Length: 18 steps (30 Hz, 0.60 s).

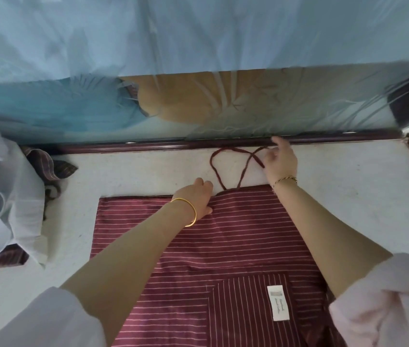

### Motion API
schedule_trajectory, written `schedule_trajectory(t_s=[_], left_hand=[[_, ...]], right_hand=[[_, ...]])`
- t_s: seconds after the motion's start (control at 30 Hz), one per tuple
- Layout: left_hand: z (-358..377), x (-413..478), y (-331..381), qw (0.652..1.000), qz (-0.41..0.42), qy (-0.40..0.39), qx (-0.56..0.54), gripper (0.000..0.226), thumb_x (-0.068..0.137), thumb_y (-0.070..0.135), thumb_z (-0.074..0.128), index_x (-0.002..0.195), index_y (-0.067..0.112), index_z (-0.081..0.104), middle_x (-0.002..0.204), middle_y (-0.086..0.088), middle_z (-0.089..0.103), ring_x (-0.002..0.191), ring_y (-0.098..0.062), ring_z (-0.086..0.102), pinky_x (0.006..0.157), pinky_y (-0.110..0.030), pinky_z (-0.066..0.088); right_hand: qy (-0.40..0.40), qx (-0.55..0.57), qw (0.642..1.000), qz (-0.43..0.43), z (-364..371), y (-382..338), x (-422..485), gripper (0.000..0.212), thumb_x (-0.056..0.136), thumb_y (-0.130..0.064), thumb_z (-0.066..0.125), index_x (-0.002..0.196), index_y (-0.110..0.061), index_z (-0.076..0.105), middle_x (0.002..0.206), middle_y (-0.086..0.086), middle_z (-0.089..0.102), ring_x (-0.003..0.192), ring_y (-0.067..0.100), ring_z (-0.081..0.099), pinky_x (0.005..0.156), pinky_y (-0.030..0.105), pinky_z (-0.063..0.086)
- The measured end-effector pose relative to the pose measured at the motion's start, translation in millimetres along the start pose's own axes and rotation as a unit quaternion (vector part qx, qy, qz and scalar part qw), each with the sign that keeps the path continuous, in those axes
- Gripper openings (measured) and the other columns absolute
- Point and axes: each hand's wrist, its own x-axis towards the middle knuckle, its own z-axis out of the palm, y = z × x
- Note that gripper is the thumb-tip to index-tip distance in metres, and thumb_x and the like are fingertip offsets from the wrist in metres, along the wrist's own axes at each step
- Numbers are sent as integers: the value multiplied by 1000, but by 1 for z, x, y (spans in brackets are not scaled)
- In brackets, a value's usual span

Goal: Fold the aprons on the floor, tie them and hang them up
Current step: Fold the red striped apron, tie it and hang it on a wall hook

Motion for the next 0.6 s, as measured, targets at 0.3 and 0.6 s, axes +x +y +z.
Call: schedule_trajectory(t_s=[0.3, 0.6], left_hand=[[-13, 17, 21, 994, 33, 106, 0, 56, 90, 9, 53, 138, 22, 27, 103, -9, 52, 71, -16, 53, 66, -27, 50], [-15, 52, 13, 989, -41, 123, -68, 23, 93, 8, 47, 116, 5, 45, 95, -11, 56, 78, -24, 56, 73, -34, 52]], right_hand=[[-105, -147, 980, -81, 6, 20, -28, 20, 94, -8, 49, 107, -11, 64, 116, 7, 56, 88, 13, 53, 77, 19, 40], [-174, -182, 959, -133, 26, 9, -37, 33, 94, -36, 47, 72, -13, 55, 86, 4, 50, 84, 22, 54, 66, 33, 48]])
